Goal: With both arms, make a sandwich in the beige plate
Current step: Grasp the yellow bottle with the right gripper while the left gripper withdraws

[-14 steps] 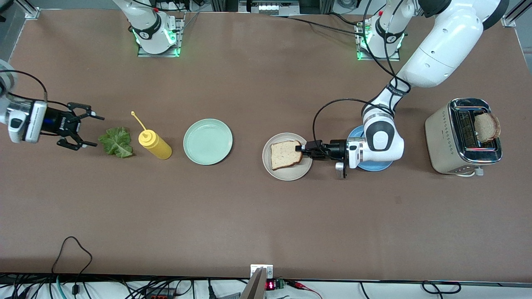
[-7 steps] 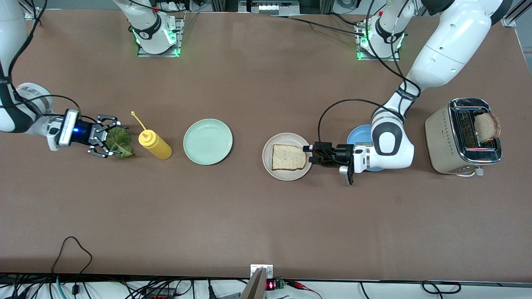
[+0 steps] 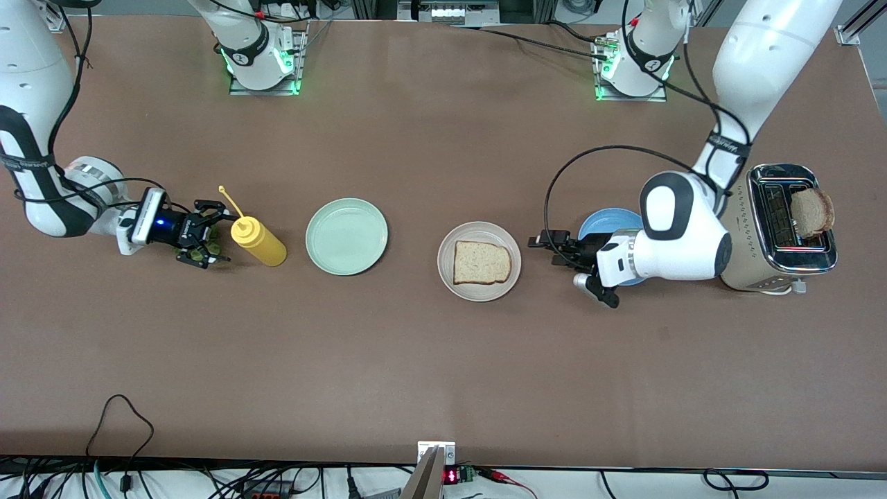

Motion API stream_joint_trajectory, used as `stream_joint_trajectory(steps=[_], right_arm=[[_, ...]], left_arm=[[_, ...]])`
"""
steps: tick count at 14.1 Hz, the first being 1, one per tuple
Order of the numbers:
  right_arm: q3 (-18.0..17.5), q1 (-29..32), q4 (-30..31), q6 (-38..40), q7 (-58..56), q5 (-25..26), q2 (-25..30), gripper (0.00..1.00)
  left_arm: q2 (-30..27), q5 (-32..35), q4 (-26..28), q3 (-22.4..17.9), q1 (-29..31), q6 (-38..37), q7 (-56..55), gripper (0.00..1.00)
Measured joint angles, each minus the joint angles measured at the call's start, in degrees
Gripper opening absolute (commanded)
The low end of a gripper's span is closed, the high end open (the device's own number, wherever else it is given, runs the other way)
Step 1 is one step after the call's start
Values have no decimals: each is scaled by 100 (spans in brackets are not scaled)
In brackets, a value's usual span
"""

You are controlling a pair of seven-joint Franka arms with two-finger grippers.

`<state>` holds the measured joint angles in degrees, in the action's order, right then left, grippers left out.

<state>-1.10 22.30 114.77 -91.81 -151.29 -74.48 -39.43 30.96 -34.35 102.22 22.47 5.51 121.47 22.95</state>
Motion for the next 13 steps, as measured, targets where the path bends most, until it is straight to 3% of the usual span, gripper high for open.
stream_joint_trajectory(steps=[5, 8, 13], right_arm=[[-35, -185, -12, 28, -225, -332, -129, 100], [-38, -372, -13, 28, -374, -454, -182, 100], [-72, -488, -21, 96, -379, -641, -192, 100]], left_arm=[[-245, 1942, 4, -10, 2, -342, -983, 100], [-489, 3001, -114, -12, 27, -1009, -1622, 100], [-961, 3790, -1349, -46, 62, -3095, -2169, 100]])
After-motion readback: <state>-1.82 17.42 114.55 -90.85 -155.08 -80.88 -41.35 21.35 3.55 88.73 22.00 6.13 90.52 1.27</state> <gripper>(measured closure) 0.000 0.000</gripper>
